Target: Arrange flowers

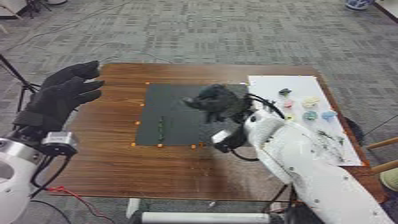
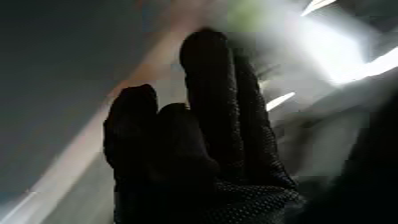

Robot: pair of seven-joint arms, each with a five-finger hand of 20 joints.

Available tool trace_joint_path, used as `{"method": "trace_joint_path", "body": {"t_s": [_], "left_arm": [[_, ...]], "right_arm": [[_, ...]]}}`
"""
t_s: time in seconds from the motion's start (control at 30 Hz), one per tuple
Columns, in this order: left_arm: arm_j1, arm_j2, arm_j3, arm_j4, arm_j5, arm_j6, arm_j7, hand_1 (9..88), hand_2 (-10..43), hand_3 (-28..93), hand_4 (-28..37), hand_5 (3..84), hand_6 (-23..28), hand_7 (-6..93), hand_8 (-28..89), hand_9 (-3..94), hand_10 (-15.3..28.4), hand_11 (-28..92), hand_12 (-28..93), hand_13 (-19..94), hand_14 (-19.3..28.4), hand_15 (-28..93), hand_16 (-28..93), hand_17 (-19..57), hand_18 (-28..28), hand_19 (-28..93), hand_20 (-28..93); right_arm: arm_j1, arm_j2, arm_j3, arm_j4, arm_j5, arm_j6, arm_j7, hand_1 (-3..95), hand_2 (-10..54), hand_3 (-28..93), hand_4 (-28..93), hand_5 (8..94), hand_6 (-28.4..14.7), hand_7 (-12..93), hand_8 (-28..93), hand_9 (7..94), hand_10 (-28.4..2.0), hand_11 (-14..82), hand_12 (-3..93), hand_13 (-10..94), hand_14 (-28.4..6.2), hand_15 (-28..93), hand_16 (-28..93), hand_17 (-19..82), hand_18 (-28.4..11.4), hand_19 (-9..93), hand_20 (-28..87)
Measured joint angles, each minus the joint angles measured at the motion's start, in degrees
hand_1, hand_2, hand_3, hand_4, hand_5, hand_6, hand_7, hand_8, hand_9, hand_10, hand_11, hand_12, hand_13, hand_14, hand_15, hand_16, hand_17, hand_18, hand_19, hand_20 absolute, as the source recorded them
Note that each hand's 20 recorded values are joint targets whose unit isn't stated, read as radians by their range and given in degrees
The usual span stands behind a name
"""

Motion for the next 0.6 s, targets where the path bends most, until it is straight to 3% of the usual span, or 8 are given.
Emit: {"method": "trace_joint_path", "body": {"t_s": [0.1,0.13,0.17,0.37,0.5,0.6], "left_arm": [[0.1,-0.22,0.07,0.00,0.01,0.01,0.04,28.4,-8.2,68,-26.2,25.3,2.5,25.0,-12,19.7,11.0,27,12,13,14.3,43,-10,-7.4,20.4,41,6],[0.1,-0.25,0.19,0.00,0.02,0.01,0.06,28.4,-8.2,68,-26.2,25.3,2.5,25.0,-12,19.7,10.9,27,12,13,14.3,43,-10,-7.4,20.4,41,6],[0.1,-0.28,0.31,0.00,0.03,0.01,0.07,28.4,-8.2,68,-26.2,25.3,2.5,25.0,-12,19.7,11.0,27,12,13,14.3,43,-10,-7.4,20.4,41,6],[0.3,-0.49,0.10,-0.02,0.03,0.01,0.13,28.3,-8.1,68,-26.2,25.3,2.5,25.0,-12,19.7,11.0,27,12,13,14.3,43,-10,-7.4,20.4,41,6],[1.1,-0.79,-0.78,-0.22,0.01,0.01,0.13,28.4,-8.1,68,-26.2,25.3,2.6,25.0,-12,19.7,11.0,27,12,13,14.3,43,-10,-7.5,20.4,41,6],[1.6,-0.82,-1.08,-0.26,-0.01,0.00,0.07,28.4,-8.0,68,-26.2,25.3,2.6,24.9,-12,19.7,10.9,27,12,13,14.3,43,-10,-7.5,20.4,41,6]], "right_arm": [[-3.2,6.4,3.6,2.7,-12.1,3.4,10.5,43.6,-8.9,22,-21,56.5,-4.4,28,-10,64.3,-14.4,50.1,40.2,65,-11.9,83,39,32,-22.7,84,46],[-5.0,8.2,5.9,3.4,-15.6,4.1,12.8,38.9,-9.3,38,-26,55.8,-4.6,29,-10,62.7,-14.7,50.5,40.8,63,-12.4,83,39,31,-23.0,83,46],[-7.2,9.9,8.6,3.8,-18.7,4.7,14.6,36.0,-9.5,46,-28,55.3,-4.9,29,-10,61.4,-14.8,51.2,41.7,63,-12.8,83,40,31,-23.3,84,47],[-21.2,16.8,24.0,0.8,-30.6,3.0,19.1,35.4,-9.5,49,-28,55.8,-5.0,32,-10,60.0,-15.7,57.9,48.5,63,-12.9,84,43,31,-23.8,85,49],[-28.9,16.7,31.3,-4.4,-33.5,1.6,21.0,36.6,-9.5,49,-28,55.1,-4.8,34,-10,59.6,-15.6,58.7,51.5,62,-13.0,84,44,31,-23.8,85,50],[-32.5,16.4,32.9,-4.7,-33.5,1.6,21.3,37.4,-9.5,49,-28,54.5,-4.6,36,-11,58.8,-15.5,59.5,52.8,61,-13.3,85,44,30,-23.8,85,50]]}}
